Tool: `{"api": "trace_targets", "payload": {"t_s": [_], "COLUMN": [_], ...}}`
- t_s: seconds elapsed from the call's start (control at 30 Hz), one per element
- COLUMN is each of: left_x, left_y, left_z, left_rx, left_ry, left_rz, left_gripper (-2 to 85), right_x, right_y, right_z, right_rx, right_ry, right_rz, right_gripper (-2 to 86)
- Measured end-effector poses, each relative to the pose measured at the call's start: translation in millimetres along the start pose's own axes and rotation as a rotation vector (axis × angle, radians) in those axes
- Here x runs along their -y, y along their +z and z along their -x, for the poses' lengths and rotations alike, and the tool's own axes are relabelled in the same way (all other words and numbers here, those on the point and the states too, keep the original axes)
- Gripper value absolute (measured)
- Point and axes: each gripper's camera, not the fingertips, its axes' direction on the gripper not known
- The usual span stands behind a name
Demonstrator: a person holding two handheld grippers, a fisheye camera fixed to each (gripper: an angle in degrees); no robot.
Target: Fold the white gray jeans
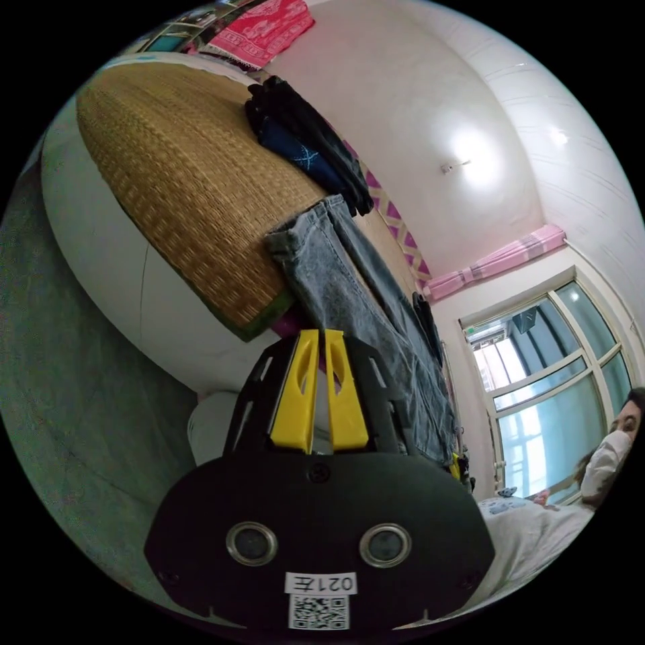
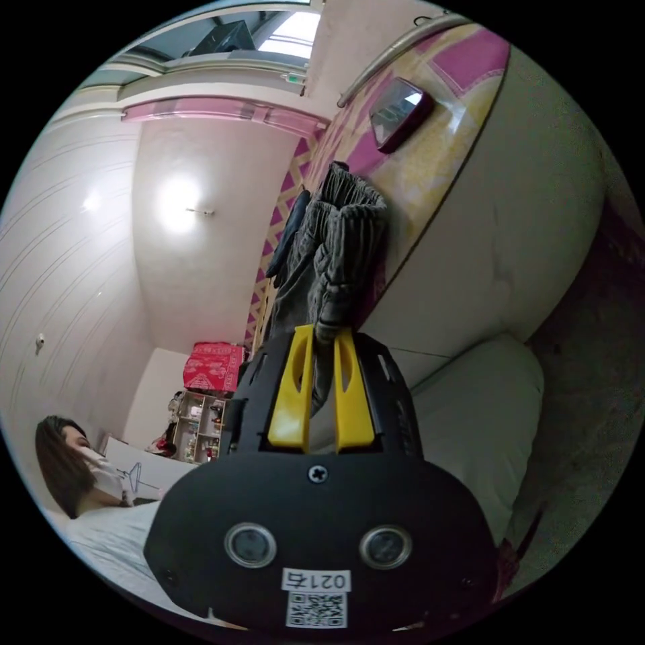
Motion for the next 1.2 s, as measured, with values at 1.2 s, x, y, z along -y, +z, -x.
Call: {"api": "trace_targets", "payload": {"t_s": [1.2], "left_x": [149], "left_y": [341], "left_z": [-188], "left_rx": [0.257], "left_ry": [0.738], "left_rz": [0.447], "left_gripper": [-0.6], "right_x": [-90], "right_y": [443], "right_z": [212], "right_rx": [-0.281], "right_ry": [-1.286], "right_rz": [0.847], "right_gripper": [1.7]}}
